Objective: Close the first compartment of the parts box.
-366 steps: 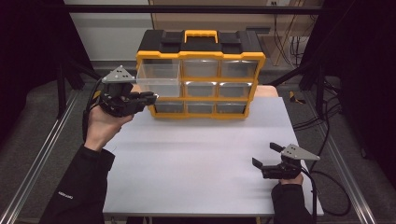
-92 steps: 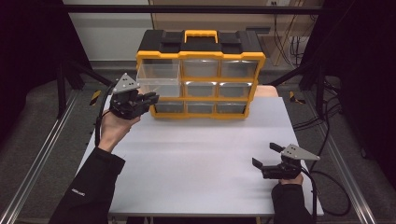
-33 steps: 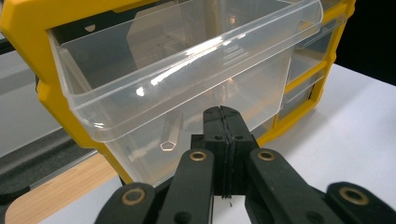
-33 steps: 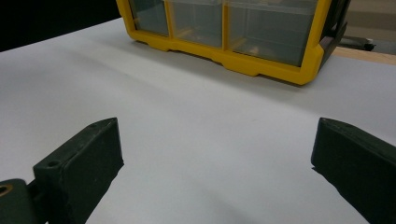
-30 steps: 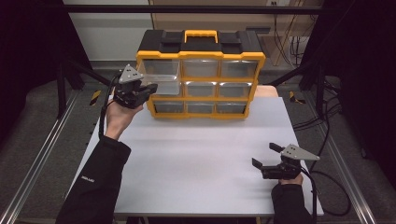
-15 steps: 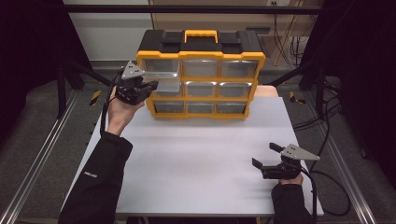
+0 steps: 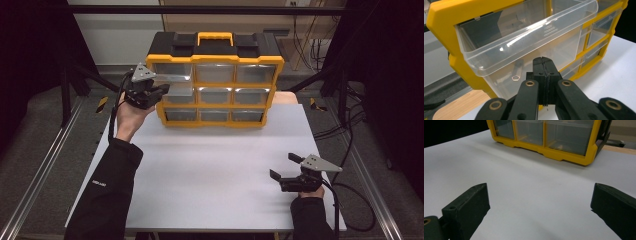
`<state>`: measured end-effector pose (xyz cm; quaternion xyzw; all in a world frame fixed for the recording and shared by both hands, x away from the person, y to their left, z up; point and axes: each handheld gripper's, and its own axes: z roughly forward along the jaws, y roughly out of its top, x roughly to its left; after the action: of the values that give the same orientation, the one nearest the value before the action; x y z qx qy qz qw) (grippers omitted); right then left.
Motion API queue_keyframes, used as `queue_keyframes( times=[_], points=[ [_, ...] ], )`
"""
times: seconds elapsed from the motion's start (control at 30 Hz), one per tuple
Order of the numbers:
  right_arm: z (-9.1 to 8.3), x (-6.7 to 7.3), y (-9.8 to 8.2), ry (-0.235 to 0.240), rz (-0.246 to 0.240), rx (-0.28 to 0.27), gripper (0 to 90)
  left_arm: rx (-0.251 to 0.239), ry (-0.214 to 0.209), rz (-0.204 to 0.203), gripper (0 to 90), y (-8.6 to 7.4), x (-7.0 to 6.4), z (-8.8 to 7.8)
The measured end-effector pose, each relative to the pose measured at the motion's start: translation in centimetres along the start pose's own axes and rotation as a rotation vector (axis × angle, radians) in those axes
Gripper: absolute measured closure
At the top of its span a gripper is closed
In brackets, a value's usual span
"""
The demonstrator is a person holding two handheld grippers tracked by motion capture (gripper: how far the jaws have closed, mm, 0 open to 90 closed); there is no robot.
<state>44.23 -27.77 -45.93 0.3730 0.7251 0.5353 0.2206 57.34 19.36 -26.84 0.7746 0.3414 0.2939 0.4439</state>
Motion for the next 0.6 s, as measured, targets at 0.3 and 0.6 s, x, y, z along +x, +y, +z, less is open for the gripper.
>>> queue_keyframes(
  times=[0.3, 0.6],
  points=[
    [-0.03, 0.03, 0.02, 0.001, 0.0, -0.002, 2.2, 0.002, 0.012, 0.007, 88.8, 0.2, 0.12, 0.4],
    [-0.02, 0.0, 0.01, 0.001, 0.001, -0.001, 2.2, 0.004, 0.02, 0.016, 88.8, 0.41, 0.38, 0.8]
  ],
)
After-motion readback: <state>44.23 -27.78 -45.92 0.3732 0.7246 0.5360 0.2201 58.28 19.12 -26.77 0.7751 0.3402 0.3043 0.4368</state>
